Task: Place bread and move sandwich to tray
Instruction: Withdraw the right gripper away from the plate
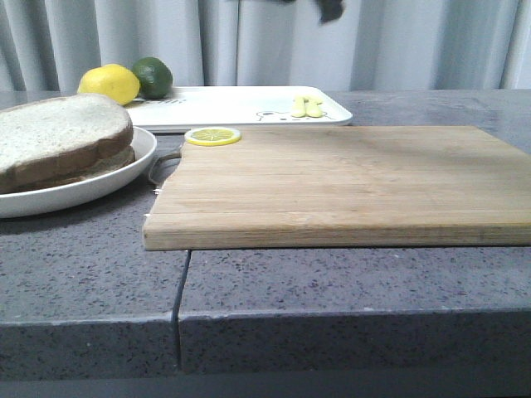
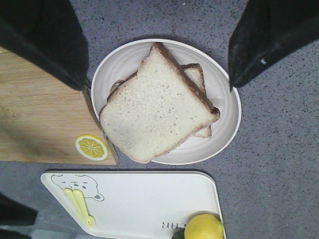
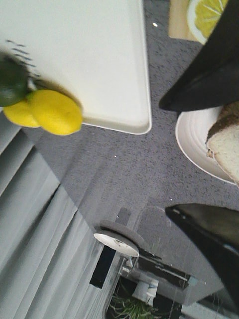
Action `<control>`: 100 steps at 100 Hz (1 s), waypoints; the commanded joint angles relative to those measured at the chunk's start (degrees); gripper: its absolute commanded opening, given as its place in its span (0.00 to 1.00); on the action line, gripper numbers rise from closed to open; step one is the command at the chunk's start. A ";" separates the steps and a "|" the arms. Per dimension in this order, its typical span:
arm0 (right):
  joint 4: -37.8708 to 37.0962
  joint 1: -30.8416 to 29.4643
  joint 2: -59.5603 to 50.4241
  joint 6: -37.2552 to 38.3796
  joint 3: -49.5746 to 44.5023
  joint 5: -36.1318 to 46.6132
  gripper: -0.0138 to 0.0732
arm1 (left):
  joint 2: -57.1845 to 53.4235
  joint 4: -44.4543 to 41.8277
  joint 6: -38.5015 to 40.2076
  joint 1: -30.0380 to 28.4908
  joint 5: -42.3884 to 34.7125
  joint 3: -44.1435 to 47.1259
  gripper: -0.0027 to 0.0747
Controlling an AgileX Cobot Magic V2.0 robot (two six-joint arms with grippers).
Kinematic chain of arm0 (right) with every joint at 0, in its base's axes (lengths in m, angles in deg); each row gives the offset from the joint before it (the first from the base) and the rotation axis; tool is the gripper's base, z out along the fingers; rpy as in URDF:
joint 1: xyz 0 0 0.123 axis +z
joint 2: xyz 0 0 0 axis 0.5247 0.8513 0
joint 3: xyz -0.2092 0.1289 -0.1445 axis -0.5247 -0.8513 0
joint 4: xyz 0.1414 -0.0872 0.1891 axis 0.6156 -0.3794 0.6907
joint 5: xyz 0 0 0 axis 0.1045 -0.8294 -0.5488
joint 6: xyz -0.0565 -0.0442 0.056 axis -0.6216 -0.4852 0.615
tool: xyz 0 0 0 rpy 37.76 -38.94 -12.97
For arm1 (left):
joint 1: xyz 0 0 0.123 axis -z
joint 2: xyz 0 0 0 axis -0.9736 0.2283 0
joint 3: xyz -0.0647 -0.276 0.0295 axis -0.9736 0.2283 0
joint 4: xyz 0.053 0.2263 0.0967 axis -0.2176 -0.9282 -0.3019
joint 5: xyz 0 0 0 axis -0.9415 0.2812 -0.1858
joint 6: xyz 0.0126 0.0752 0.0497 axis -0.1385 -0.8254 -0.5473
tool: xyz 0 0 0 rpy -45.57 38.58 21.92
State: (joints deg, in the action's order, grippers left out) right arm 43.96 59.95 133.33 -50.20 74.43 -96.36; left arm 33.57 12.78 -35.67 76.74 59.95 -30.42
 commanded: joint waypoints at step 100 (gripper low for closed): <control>-88.39 -16.78 -58.45 32.02 -36.41 15.55 0.65 | 0.70 1.69 0.42 0.03 -3.35 -1.90 0.73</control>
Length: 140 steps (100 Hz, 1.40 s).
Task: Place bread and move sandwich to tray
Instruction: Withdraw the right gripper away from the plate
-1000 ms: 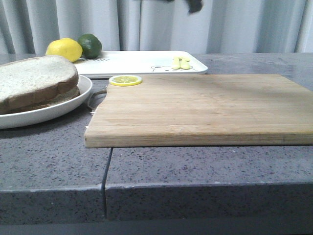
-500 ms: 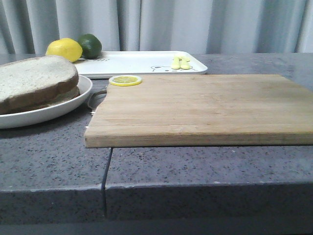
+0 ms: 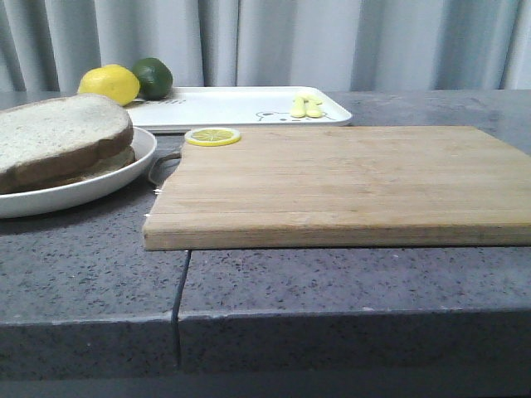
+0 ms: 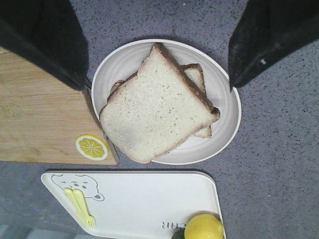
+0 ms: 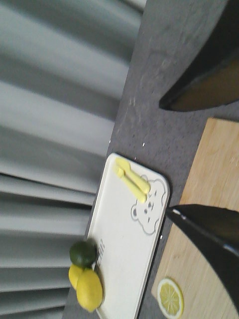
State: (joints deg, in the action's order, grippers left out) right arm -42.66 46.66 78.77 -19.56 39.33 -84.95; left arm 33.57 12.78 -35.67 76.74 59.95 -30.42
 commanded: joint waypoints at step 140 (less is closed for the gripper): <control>-1.71 -11.19 -16.17 1.44 -11.71 4.54 0.65 | 0.70 1.69 0.42 0.03 -3.35 -1.90 0.73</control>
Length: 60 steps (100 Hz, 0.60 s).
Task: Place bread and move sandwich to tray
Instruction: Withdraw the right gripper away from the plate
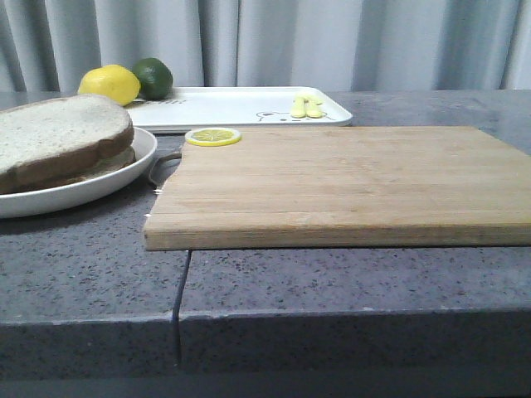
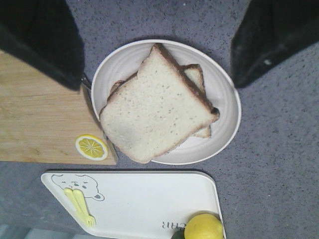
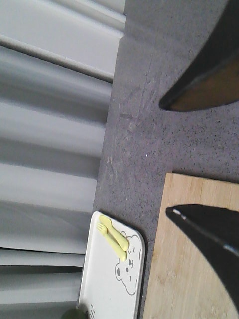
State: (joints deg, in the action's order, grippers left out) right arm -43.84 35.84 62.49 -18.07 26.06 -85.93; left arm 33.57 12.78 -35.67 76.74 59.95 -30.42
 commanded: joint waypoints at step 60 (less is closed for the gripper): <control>-0.54 -0.37 0.10 -0.05 1.55 6.49 0.65 | 0.70 1.72 0.42 0.03 -4.65 -1.90 0.73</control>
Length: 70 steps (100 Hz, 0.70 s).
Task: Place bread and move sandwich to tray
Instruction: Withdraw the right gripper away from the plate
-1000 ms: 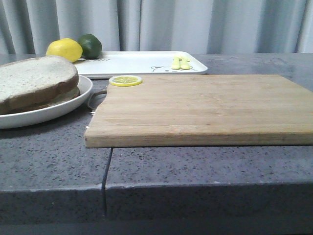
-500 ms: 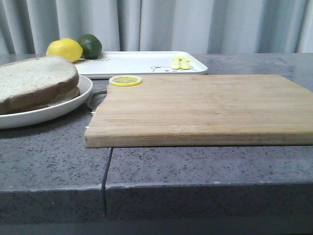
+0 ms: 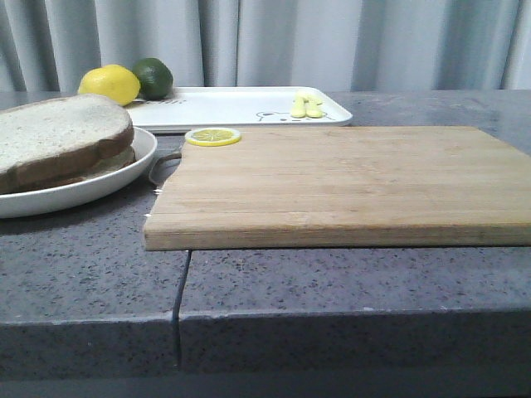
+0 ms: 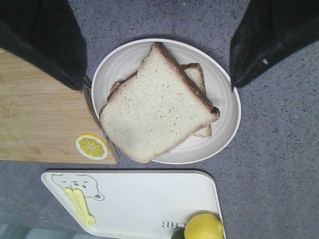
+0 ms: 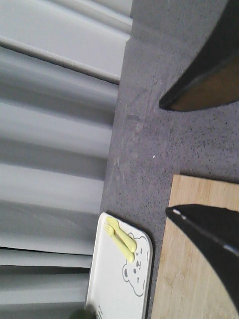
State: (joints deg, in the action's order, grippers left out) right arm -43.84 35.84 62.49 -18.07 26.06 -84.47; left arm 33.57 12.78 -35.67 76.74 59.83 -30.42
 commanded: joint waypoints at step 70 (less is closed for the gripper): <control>-0.54 -0.37 0.10 -0.05 1.55 4.97 0.65 | 16.61 -10.47 18.66 -0.09 -8.15 -1.90 0.66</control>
State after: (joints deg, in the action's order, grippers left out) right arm -43.84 35.84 62.49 -18.07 26.06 -84.47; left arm 47.98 2.32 -17.64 76.74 56.15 -30.50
